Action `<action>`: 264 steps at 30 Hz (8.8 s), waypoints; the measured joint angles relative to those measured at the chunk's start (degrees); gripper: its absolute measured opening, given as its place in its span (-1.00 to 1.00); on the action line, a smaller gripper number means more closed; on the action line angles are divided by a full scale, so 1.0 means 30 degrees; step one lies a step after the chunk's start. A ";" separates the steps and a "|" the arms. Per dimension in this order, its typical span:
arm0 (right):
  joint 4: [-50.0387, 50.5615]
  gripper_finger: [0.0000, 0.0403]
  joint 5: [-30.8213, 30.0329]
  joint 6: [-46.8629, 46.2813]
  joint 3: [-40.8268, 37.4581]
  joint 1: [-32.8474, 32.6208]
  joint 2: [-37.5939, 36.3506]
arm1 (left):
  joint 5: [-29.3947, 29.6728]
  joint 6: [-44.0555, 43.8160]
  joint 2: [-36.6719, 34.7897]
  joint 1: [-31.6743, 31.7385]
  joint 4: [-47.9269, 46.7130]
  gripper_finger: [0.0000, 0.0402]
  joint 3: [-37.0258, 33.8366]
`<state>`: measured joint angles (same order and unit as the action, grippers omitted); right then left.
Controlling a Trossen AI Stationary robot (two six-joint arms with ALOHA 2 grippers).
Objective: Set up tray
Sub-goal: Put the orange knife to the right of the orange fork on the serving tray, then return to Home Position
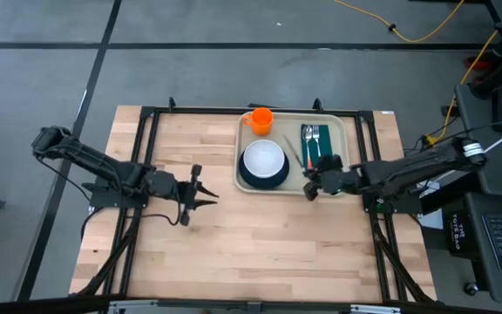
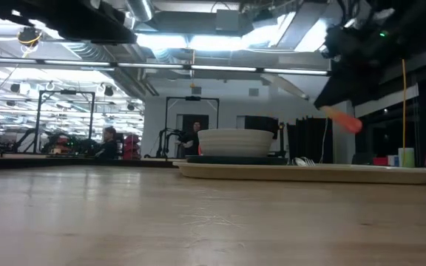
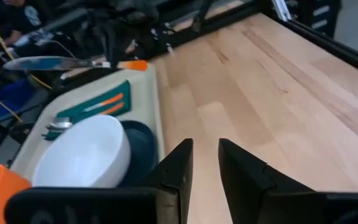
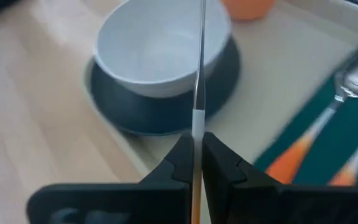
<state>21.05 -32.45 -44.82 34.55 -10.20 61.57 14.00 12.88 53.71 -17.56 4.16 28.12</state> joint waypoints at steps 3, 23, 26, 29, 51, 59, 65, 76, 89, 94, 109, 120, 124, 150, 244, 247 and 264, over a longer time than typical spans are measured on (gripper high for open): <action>0.0178 -0.92 -0.0175 -0.0418 -0.0998 0.0504 -0.1553 | -0.0025 0.0385 0.0007 0.0408 0.0525 -0.65 0.0007; 0.6371 -0.92 0.2583 -0.2971 -0.2247 0.6343 -0.7571 | -0.0044 0.0955 0.0007 0.1822 0.0547 -0.66 0.0007; 0.6526 -0.92 0.3285 -0.2964 -0.2247 0.7376 -0.7945 | 0.0003 0.1034 0.0007 0.1822 0.0540 -0.66 0.0007; 0.6667 -0.92 0.4669 -0.2869 -0.2247 0.8523 -0.7946 | 0.0904 0.1534 0.0015 0.1822 0.0535 -0.65 0.0007; 0.4209 -0.92 1.1580 0.1948 -0.2247 1.7247 -0.5221 | 0.2871 0.1625 0.0022 0.1822 0.0540 -0.67 0.0022; 0.3326 -0.92 1.3169 0.2449 -0.2247 1.9240 -0.2383 | 0.2880 0.1618 0.0022 0.1822 0.0325 -0.67 0.0029; 0.2771 -0.92 1.3746 0.1956 -0.2247 1.9371 -0.1231 | 0.2892 0.1916 0.0022 0.1822 -0.0042 -0.68 0.0029; 0.2817 -0.92 1.3724 0.1072 -0.2247 1.9368 0.0421 | 0.2885 0.1967 0.0022 0.1822 -0.0054 -0.68 0.0029; 0.1832 -0.92 1.3653 0.1058 -0.2239 1.9368 0.1944 | 0.2885 0.1967 0.0022 0.1818 -0.0047 -0.68 0.0029; 0.1186 -0.92 1.3653 0.1065 -0.2239 1.9368 0.2463 | 0.2885 0.1971 0.0022 0.1822 -0.0043 -0.68 0.0029; 0.0802 -0.92 1.3649 0.1031 -0.2210 1.9368 0.3545 | 0.2878 0.1971 0.0022 0.1822 -0.0465 -0.70 0.0029; 0.0841 -0.92 1.3613 0.0985 -0.2203 1.9368 0.3589 | 0.2878 0.1971 0.0022 0.1822 -0.0462 -0.70 0.0029; 0.0863 -0.91 1.3566 0.0993 -0.2203 1.9368 0.3589 | 0.2878 0.1975 0.0022 0.1822 -0.0465 -0.69 0.0029; 0.1030 -0.71 1.3784 0.0963 -0.2254 1.9361 0.3626 | 0.2878 0.1971 0.0022 0.1822 -0.0465 -0.71 0.0029; 0.8643 -0.98 0.4253 0.6519 0.3035 1.0153 -0.6867 | 0.3194 0.2337 -0.0610 0.2262 0.2539 -0.98 0.0029; 0.7494 -0.97 0.3189 0.6570 0.3035 0.7904 -0.6416 | 0.2147 0.1977 -0.1161 0.2954 0.2092 -0.99 0.0029; -0.6789 -0.98 -0.0839 1.0146 -0.3082 0.0493 -0.5465 | -0.2341 0.1076 -0.8403 0.6883 0.3688 -0.99 -0.4808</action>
<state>0.68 -34.96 -14.39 25.31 -8.73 45.17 6.98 16.11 28.50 3.08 15.22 13.69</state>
